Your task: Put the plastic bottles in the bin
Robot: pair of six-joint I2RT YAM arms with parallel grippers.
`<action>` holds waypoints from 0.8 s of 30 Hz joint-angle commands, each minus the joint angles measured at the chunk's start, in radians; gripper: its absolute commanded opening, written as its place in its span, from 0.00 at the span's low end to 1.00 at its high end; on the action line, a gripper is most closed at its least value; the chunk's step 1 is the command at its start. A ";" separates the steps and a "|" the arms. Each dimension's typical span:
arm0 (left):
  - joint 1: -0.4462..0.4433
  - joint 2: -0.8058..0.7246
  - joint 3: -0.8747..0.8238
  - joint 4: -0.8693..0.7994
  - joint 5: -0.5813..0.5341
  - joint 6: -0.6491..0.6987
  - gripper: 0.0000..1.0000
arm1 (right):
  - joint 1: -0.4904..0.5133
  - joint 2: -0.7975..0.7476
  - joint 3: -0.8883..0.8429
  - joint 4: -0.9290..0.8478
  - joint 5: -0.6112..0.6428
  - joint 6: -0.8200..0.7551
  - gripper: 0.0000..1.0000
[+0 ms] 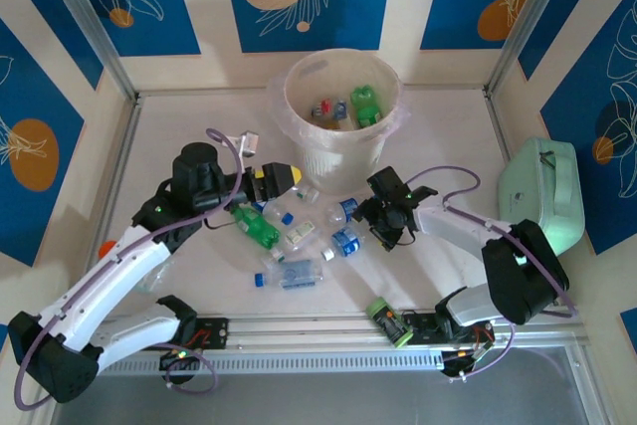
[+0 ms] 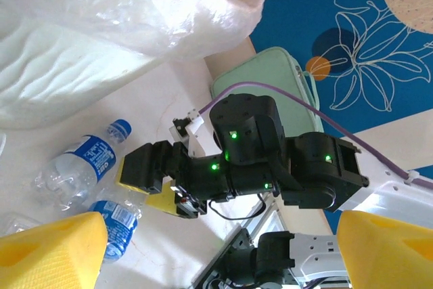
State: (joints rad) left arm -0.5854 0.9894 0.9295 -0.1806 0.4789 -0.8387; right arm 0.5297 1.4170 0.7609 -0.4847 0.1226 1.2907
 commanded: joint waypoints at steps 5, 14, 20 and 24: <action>-0.022 -0.005 -0.051 0.060 0.014 -0.036 0.87 | -0.017 0.059 0.019 0.036 -0.036 -0.008 0.75; -0.034 -0.013 -0.083 0.054 -0.001 -0.031 0.87 | -0.013 0.048 0.018 0.016 -0.016 -0.018 0.65; -0.034 -0.009 -0.085 0.028 -0.026 -0.016 0.92 | -0.005 -0.013 0.029 -0.028 0.019 -0.040 0.60; -0.034 -0.002 -0.079 0.036 -0.023 -0.020 0.95 | 0.011 -0.080 0.041 -0.076 0.054 -0.061 0.60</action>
State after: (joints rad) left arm -0.6121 0.9901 0.8467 -0.1497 0.4633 -0.8631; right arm 0.5262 1.3884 0.7666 -0.4950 0.1398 1.2556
